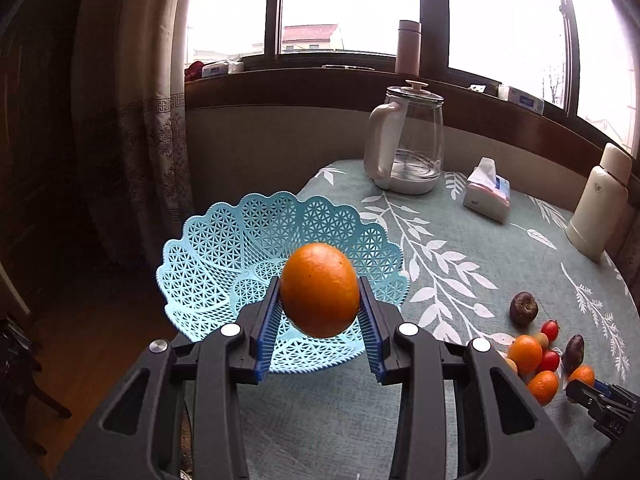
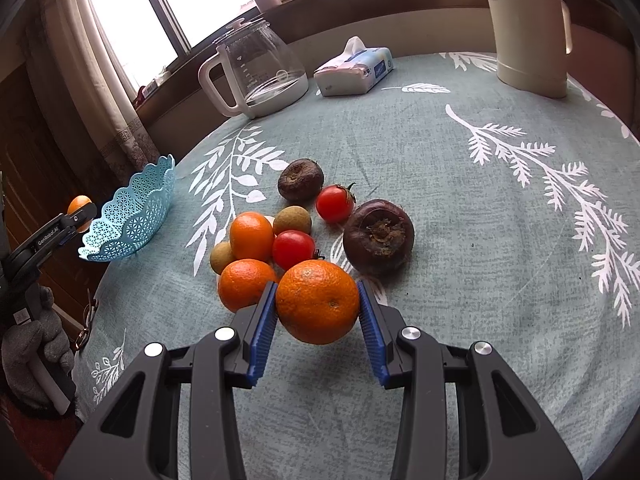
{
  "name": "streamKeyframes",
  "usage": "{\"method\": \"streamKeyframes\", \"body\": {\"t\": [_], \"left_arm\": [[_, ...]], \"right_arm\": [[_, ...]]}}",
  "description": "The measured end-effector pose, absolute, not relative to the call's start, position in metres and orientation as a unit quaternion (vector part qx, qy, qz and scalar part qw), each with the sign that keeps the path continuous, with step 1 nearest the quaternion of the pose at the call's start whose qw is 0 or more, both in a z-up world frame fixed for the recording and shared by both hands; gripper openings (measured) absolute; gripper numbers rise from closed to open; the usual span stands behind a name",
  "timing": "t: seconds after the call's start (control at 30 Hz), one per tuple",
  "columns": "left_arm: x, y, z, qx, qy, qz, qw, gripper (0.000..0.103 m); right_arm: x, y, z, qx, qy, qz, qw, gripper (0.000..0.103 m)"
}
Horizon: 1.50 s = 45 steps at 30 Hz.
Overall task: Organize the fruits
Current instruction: 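Carry the orange into the blue basket and open the left tool while the right tool holds its orange, then carry the held orange into the blue basket and open the right tool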
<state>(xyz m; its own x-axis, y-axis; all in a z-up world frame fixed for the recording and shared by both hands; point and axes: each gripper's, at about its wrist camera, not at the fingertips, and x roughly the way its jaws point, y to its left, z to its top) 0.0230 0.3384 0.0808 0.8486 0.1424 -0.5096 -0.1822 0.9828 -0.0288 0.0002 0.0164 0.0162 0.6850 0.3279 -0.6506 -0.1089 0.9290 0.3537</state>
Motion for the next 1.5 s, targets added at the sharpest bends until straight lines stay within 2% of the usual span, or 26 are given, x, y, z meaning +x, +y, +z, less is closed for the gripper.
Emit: {"method": "streamKeyframes", "body": {"t": [0.17, 0.2, 0.27, 0.3, 0.67, 0.77, 0.9, 1.0, 1.27, 1.5], "left_arm": [[0.028, 0.354, 0.071, -0.056, 0.276, 0.100, 0.954, 0.041], [0.027, 0.356, 0.071, -0.058, 0.274, 0.104, 0.954, 0.045], [0.024, 0.359, 0.072, -0.059, 0.265, 0.111, 0.956, 0.064], [0.022, 0.359, 0.073, -0.059, 0.259, 0.115, 0.957, 0.066], [0.010, 0.377, 0.080, -0.059, 0.242, 0.140, 0.958, 0.075], [0.006, 0.382, 0.083, -0.055, 0.238, 0.144, 0.959, 0.084], [0.001, 0.386, 0.089, -0.048, 0.231, 0.147, 0.961, 0.085], [-0.006, 0.390, 0.093, -0.053, 0.221, 0.150, 0.962, 0.092], [-0.019, 0.416, 0.087, -0.074, 0.216, 0.185, 0.956, 0.092], [-0.023, 0.432, 0.085, -0.096, 0.214, 0.193, 0.953, 0.092]], "right_arm": [[0.002, 0.017, 0.015, 0.146, 0.381, 0.119, 0.905, 0.040], [0.002, 0.017, 0.015, 0.146, 0.381, 0.119, 0.905, 0.040], [0.002, 0.017, 0.015, 0.146, 0.381, 0.118, 0.905, 0.040], [0.002, 0.017, 0.015, 0.146, 0.381, 0.118, 0.905, 0.040], [0.004, 0.018, 0.019, 0.147, 0.379, 0.122, 0.905, 0.040], [0.009, 0.024, 0.027, 0.150, 0.380, 0.135, 0.903, 0.040], [0.020, 0.048, 0.047, 0.140, 0.366, 0.160, 0.906, 0.040], [0.031, 0.077, 0.063, 0.127, 0.357, 0.186, 0.906, 0.040], [0.061, 0.171, 0.093, 0.098, 0.347, 0.258, 0.896, 0.040], [0.084, 0.231, 0.091, 0.078, 0.362, 0.280, 0.886, 0.040]]}}
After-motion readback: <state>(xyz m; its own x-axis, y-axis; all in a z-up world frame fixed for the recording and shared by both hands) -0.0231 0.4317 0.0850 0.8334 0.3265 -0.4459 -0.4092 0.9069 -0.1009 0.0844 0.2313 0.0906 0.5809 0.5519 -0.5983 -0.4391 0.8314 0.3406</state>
